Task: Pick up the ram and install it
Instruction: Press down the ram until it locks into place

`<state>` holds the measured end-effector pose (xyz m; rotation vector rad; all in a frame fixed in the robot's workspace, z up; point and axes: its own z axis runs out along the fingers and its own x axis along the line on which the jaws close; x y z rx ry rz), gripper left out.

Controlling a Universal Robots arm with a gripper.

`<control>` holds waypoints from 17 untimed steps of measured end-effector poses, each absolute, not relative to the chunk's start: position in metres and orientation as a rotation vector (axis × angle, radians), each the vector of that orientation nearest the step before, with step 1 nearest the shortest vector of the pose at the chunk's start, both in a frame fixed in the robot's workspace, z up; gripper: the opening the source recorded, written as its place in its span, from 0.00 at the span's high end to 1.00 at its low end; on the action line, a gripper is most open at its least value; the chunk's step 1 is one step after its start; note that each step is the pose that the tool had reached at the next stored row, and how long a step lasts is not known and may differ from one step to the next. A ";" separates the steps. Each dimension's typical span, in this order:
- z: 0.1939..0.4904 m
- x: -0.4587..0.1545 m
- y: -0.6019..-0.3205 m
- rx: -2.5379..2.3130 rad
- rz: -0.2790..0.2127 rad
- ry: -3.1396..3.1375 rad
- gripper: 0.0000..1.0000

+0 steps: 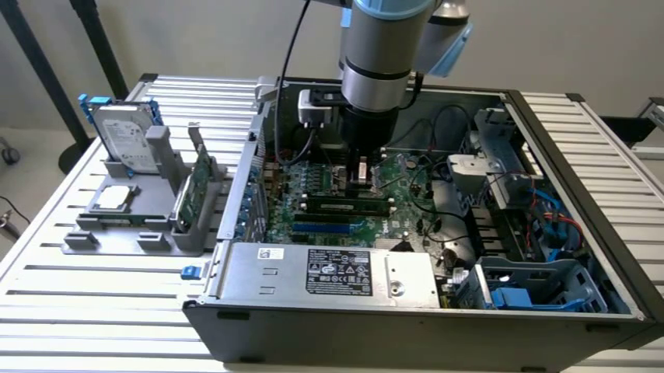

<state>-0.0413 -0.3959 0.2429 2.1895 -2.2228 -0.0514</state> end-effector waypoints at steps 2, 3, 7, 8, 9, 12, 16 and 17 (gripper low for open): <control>0.243 -0.041 -0.396 2.189 -0.051 -2.223 0.89; 0.243 -0.041 -0.396 2.189 -0.051 -2.223 0.89; 0.242 -0.041 -0.396 2.194 -0.053 -2.226 0.89; 0.241 -0.041 -0.396 2.197 -0.052 -2.229 0.89; 0.240 -0.041 -0.396 2.199 -0.052 -2.230 0.89; 0.239 -0.041 -0.397 2.200 -0.052 -2.232 0.89; 0.238 -0.041 -0.398 2.200 -0.052 -2.232 0.89; 0.237 -0.041 -0.398 2.200 -0.052 -2.232 0.89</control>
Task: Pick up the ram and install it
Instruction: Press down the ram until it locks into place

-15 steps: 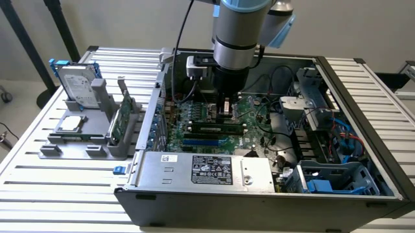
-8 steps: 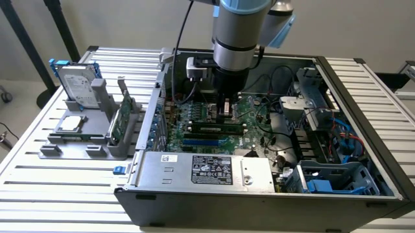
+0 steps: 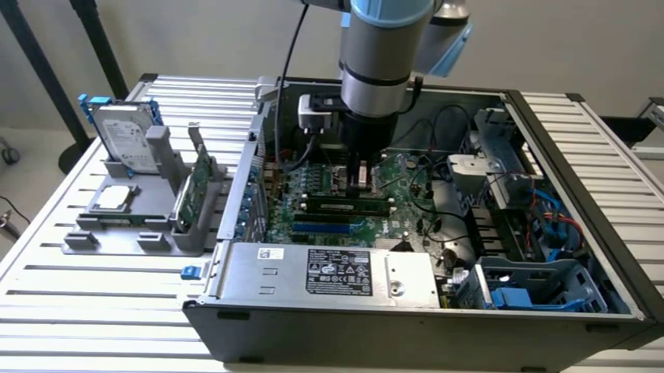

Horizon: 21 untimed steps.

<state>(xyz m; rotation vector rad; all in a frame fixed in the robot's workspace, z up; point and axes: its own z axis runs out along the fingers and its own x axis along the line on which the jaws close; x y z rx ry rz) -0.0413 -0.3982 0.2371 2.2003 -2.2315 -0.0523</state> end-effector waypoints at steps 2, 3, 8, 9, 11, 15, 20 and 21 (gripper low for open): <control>0.236 -0.041 -0.399 2.200 -0.052 -2.231 0.89; 0.236 -0.041 -0.399 2.200 -0.052 -2.232 0.89; 0.233 -0.041 -0.400 2.200 -0.052 -2.231 0.89; 0.233 -0.041 -0.400 2.200 -0.052 -2.231 0.89; 0.231 -0.041 -0.400 2.200 -0.052 -2.231 0.89; 0.227 -0.041 -0.401 2.200 -0.052 -2.231 0.89; 0.230 -0.041 -0.401 2.203 -0.053 -2.234 0.89; 0.234 -0.041 -0.401 2.202 -0.053 -2.233 0.89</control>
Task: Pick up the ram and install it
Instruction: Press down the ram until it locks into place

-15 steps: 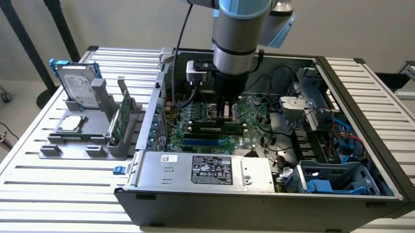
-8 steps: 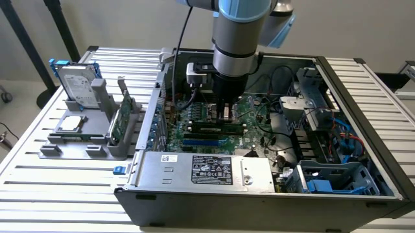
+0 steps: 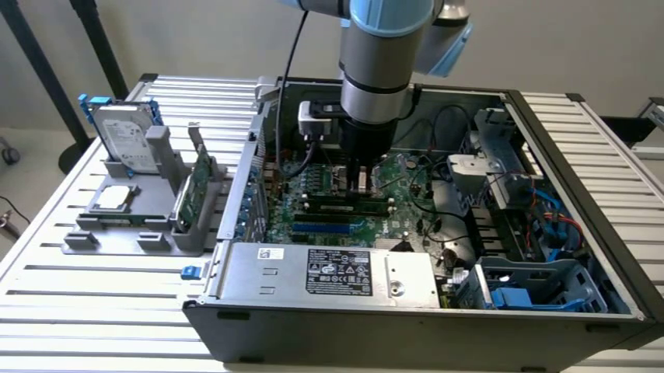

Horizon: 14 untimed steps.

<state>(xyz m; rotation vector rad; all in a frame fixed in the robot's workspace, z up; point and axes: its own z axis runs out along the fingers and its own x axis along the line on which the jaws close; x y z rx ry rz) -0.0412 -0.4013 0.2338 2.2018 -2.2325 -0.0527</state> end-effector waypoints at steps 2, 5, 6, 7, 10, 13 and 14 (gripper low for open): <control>0.241 -0.041 -0.402 2.200 -0.053 -2.231 0.89; 0.246 -0.041 -0.402 2.200 -0.054 -2.231 0.89; 0.246 -0.041 -0.402 2.200 -0.054 -2.231 0.89; 0.246 -0.041 -0.402 2.200 -0.054 -2.231 0.89; 0.247 -0.041 -0.402 2.200 -0.055 -2.231 0.89; 0.247 -0.041 -0.402 2.199 -0.055 -2.231 0.89; 0.247 -0.041 -0.402 2.199 -0.056 -2.230 0.89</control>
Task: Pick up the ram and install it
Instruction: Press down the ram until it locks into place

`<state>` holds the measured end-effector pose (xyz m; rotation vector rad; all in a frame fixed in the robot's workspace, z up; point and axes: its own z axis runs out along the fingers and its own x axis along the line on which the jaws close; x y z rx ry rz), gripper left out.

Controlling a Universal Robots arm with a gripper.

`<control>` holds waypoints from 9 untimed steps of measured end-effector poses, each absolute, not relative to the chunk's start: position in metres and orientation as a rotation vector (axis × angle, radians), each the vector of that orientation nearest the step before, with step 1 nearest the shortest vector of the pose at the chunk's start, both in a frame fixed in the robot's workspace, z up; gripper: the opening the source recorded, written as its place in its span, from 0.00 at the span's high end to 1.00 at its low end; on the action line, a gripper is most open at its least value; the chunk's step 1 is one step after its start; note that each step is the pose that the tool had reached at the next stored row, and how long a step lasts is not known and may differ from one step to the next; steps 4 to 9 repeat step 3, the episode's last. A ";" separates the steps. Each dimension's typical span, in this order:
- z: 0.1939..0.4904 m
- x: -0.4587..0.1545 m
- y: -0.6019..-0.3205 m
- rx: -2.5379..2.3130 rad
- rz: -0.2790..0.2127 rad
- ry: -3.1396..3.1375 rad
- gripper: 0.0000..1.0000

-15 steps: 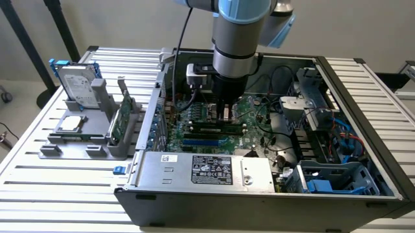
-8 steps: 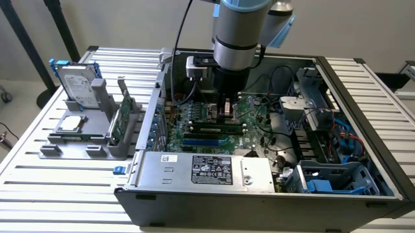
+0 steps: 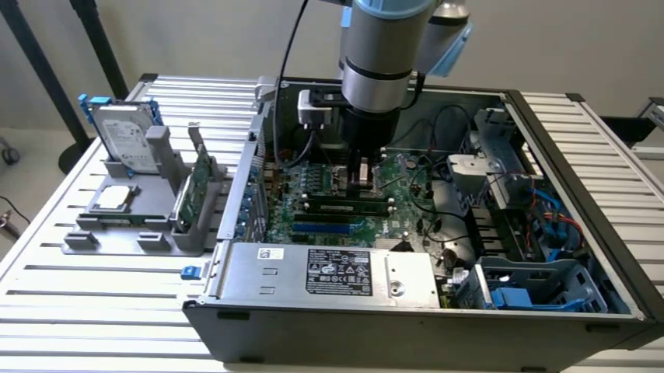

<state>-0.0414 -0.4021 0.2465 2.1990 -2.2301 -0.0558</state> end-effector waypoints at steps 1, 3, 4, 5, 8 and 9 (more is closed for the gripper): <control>0.247 -0.041 -0.402 2.199 -0.057 -2.230 0.89; 0.247 -0.041 -0.402 2.198 -0.057 -2.230 0.89; 0.247 -0.041 -0.402 2.198 -0.057 -2.230 0.89; 0.247 -0.041 -0.402 2.198 -0.057 -2.230 0.89; 0.247 -0.041 -0.402 2.198 -0.057 -2.230 0.89; 0.247 -0.041 -0.402 2.198 -0.057 -2.230 0.89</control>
